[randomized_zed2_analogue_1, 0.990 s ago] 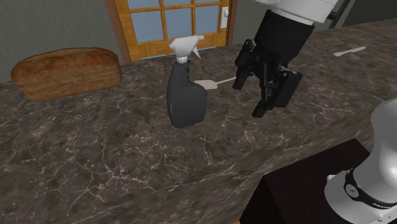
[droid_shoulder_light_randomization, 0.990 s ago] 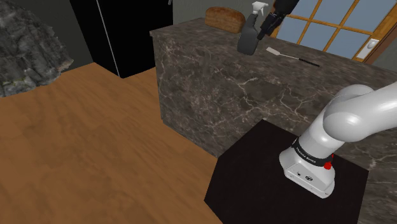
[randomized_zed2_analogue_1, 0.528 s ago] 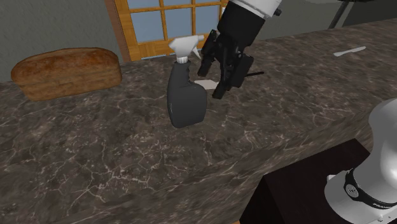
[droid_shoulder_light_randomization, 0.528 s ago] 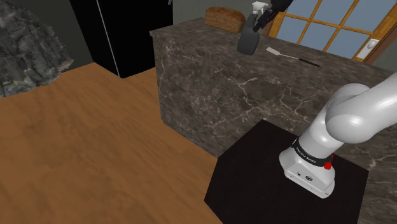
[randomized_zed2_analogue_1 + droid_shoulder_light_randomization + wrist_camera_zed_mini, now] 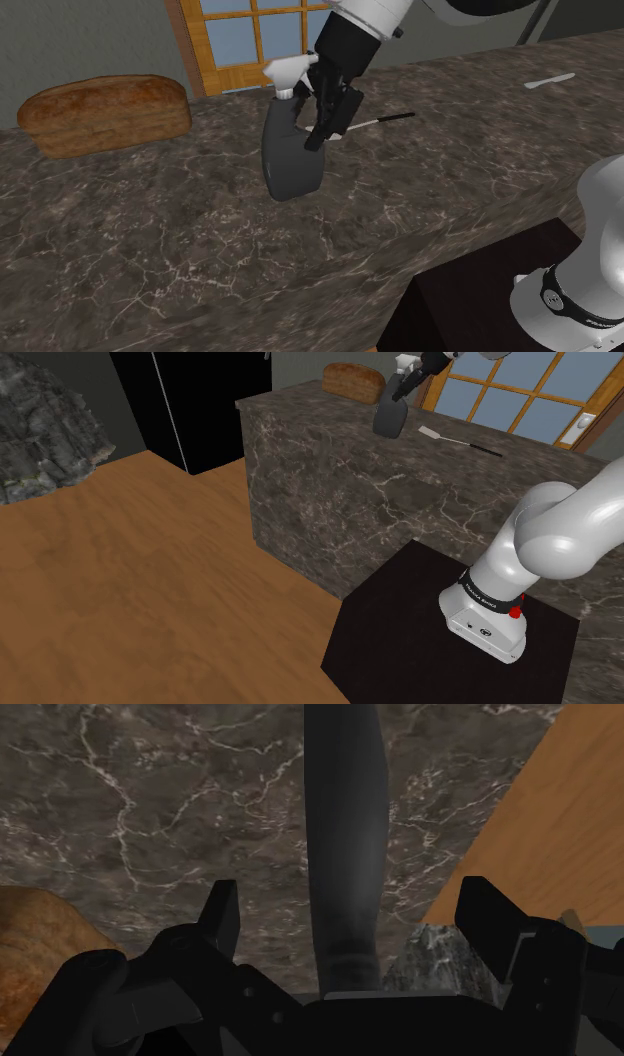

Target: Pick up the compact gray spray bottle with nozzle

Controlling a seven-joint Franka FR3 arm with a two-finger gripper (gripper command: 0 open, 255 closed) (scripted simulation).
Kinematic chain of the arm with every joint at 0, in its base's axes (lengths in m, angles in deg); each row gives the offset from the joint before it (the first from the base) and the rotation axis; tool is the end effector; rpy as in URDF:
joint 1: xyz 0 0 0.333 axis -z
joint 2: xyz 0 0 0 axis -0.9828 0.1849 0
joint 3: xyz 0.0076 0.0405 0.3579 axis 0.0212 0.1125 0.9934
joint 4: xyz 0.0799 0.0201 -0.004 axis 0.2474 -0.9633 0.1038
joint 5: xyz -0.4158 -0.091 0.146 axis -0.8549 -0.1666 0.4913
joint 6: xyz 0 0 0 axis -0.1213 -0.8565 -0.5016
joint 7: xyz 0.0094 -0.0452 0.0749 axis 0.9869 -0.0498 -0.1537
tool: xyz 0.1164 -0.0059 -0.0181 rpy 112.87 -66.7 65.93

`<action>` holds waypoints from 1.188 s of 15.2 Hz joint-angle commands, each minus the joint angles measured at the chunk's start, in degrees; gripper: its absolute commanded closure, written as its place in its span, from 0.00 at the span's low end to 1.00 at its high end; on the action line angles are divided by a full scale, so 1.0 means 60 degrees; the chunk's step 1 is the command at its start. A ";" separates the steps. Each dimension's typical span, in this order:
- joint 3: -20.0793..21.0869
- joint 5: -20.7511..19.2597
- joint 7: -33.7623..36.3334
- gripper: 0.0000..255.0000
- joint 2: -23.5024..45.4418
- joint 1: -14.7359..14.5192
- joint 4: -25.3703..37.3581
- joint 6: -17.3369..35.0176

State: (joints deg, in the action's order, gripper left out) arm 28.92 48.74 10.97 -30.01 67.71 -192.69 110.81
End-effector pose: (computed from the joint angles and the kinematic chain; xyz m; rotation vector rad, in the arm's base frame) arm 0.4738 -0.2472 0.5494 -2.9559 -0.3155 -0.8184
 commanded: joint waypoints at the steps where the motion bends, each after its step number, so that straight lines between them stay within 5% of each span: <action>1: -0.0056 0.0056 -0.0096 0.00 0.0029 -0.0029 -0.0241 0.0274; 4: -0.0116 0.0113 -0.0183 0.00 0.0075 -0.0062 -0.0397 0.0468; 5: -0.0111 0.0118 -0.0173 1.00 0.0087 -0.0069 -0.0380 0.0464; 18: 0.0031 -0.0019 0.0029 1.00 -0.0030 0.0013 0.0008 -0.0025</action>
State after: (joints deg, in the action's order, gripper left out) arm 28.91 48.82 10.87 -30.00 67.67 -193.13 111.31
